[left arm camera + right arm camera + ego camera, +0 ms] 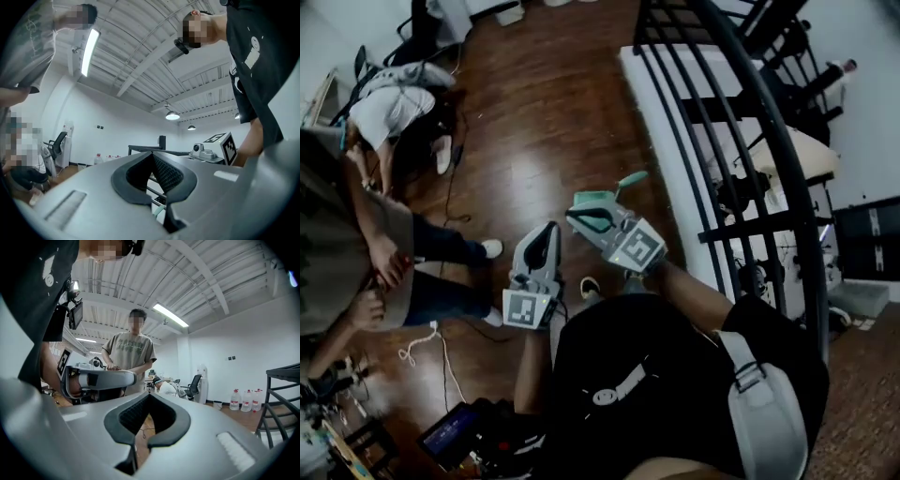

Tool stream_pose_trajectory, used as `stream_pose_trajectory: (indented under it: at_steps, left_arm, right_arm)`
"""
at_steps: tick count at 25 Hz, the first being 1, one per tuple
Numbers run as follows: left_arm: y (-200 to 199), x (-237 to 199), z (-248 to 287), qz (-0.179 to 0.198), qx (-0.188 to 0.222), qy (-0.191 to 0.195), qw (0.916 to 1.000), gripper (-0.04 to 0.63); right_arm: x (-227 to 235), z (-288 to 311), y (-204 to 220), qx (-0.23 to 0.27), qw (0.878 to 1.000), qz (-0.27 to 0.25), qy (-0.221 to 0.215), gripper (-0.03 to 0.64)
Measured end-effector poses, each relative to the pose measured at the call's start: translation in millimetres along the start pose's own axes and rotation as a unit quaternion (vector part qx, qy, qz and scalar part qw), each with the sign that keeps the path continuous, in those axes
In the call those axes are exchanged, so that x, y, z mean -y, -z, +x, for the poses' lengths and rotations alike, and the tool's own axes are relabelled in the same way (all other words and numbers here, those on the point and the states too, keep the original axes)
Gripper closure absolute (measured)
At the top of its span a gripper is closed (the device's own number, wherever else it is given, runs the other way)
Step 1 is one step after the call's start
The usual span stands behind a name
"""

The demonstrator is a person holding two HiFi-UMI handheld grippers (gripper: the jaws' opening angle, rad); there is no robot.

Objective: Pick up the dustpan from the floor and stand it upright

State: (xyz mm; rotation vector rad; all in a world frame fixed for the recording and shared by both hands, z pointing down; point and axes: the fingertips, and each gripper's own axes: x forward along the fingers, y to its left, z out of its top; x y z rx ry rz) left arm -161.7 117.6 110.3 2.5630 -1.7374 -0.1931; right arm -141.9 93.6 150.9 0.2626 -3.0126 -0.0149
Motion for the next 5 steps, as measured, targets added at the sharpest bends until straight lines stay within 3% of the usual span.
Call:
stream_pose_trajectory:
  at_steps: [2,5]
  left_arm:
    - [23,-8,-13,-0.001,0.001,-0.012,0.9999,0.580]
    - [59,-10,0,-0.001,0.017,0.007,0.9998,0.580]
  right_arm:
    - [-12,13,18,0.011,1.000,0.015,-0.010,0.615]
    - [0,16,47,0.029,1.000,0.005,0.004,0.615]
